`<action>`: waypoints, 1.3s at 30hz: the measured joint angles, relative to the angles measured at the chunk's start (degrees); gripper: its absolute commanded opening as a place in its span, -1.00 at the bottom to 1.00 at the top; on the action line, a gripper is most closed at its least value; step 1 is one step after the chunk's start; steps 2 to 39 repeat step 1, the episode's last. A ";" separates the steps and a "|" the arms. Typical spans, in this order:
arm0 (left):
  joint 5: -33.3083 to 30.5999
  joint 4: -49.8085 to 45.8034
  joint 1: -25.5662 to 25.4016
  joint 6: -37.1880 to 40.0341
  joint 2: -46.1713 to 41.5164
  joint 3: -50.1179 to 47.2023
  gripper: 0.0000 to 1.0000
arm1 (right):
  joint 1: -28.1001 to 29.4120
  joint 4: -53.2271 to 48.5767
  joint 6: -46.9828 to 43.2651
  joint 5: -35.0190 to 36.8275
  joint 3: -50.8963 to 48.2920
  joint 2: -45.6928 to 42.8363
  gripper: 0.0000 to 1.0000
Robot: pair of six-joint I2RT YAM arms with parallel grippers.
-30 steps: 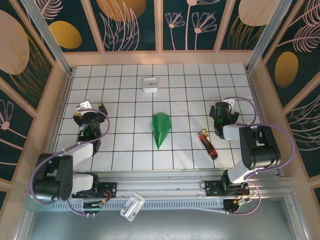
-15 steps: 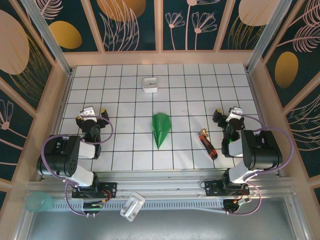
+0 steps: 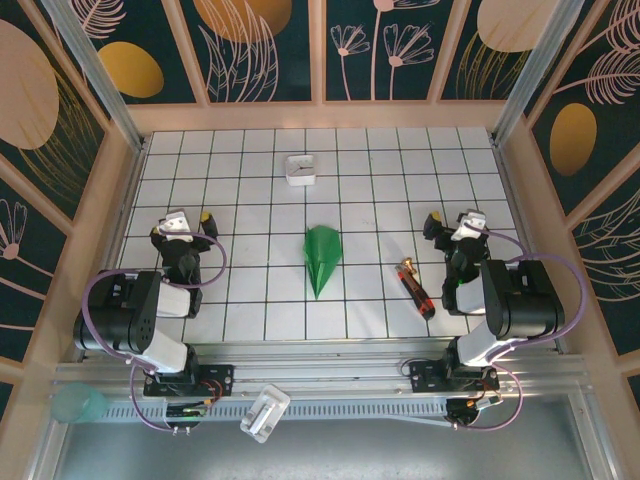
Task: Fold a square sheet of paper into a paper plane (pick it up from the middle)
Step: Reset both arms
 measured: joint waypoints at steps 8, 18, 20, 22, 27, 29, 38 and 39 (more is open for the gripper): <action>0.00 0.07 -0.02 0.00 0.00 0.00 0.98 | 0.00 -0.02 -0.02 0.00 0.00 0.00 0.98; 0.00 0.07 -0.02 0.00 0.00 0.00 0.98 | 0.00 -0.02 -0.02 0.00 0.00 0.00 0.98; 0.00 0.07 -0.02 0.00 0.00 0.00 0.98 | 0.00 -0.02 -0.02 0.00 0.00 0.00 0.98; 0.00 0.07 -0.02 0.00 0.00 0.00 0.98 | 0.00 -0.02 -0.02 0.00 0.00 0.00 0.98; 0.00 0.07 -0.02 0.00 0.00 0.00 0.98 | 0.00 -0.02 -0.02 0.00 0.00 0.00 0.98; 0.00 0.07 -0.02 0.00 0.00 0.00 0.98 | 0.00 -0.02 -0.02 0.00 0.00 0.00 0.98; 0.00 0.07 -0.02 0.00 0.00 0.00 0.98 | 0.00 -0.02 -0.02 0.00 0.00 0.00 0.98; 0.00 0.07 -0.02 0.00 0.00 0.00 0.98 | 0.00 -0.02 -0.02 0.00 0.00 0.00 0.98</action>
